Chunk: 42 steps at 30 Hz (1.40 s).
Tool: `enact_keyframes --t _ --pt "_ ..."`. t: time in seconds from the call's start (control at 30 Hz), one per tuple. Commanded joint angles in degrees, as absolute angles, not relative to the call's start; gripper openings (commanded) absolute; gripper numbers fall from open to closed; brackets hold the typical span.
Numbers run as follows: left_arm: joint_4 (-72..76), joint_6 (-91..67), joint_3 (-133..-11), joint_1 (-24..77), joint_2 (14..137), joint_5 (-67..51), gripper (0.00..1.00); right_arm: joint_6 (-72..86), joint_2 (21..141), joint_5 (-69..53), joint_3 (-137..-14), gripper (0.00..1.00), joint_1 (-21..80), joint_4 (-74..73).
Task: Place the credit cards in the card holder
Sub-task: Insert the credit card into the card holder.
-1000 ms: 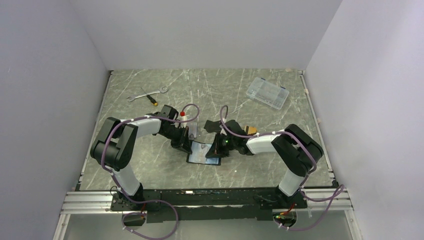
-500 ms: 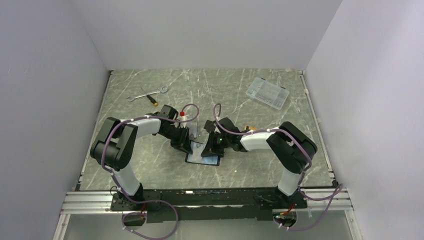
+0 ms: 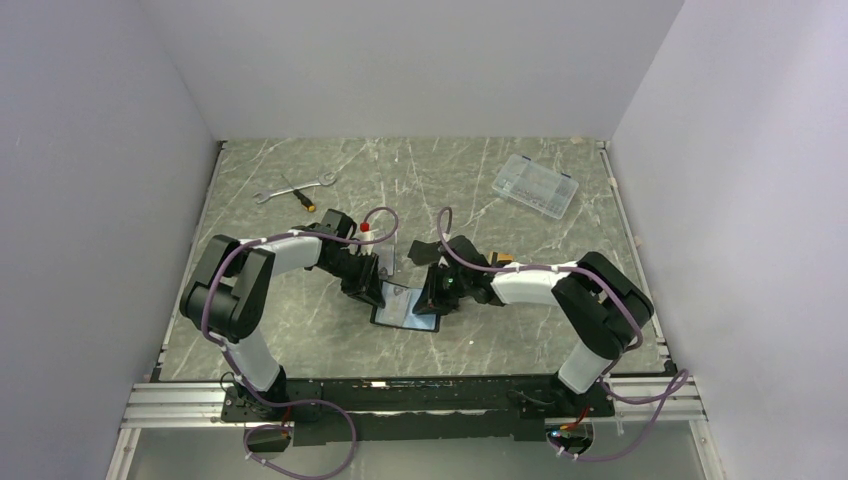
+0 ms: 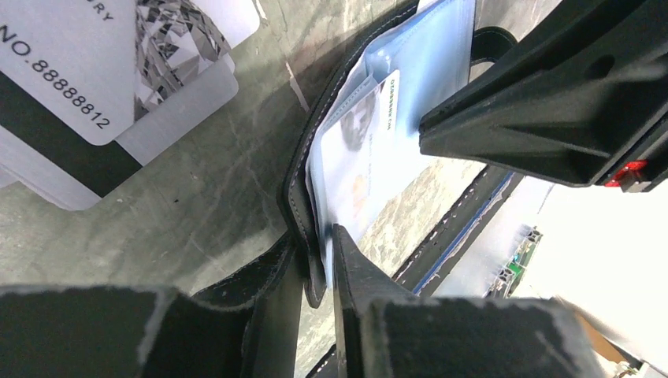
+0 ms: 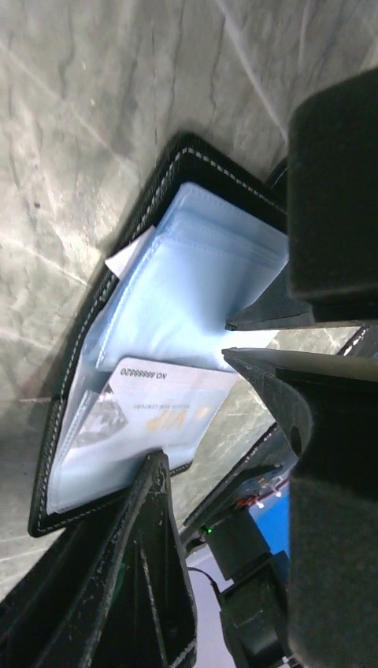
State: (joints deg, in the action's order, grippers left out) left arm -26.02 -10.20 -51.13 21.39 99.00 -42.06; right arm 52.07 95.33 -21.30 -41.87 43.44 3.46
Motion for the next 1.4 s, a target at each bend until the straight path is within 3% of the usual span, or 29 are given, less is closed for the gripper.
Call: enact_keyframes --t 0.0,0.3,0.53,0.73,1.13,1.37 --pt "-26.3 -9.6 -52.9 21.3 96.0 -41.9 0.24 50.9 93.4 -19.2 -42.6 0.16 43.0 0.5" --pt "-26.6 -9.4 -53.0 21.3 95.0 -42.1 0.27 50.3 96.2 -15.6 -49.3 0.02 43.1 -1.7" --pt "-28.8 -8.5 -55.3 20.7 94.9 -41.5 0.37 49.9 98.5 -14.7 -51.5 0.0 43.2 -2.9" --pt "-29.6 -7.9 -55.9 18.0 94.7 -40.9 0.4 50.7 98.3 -14.5 -48.4 0.0 43.5 -1.9" --pt "-28.6 -7.2 -54.6 18.1 97.6 -40.4 0.2 50.9 100.5 -15.1 -50.4 0.0 44.6 -2.0" --pt "-28.5 -7.2 -54.1 18.5 97.8 -40.1 0.13 51.1 103.0 -15.5 -53.5 0.0 45.8 -2.2"
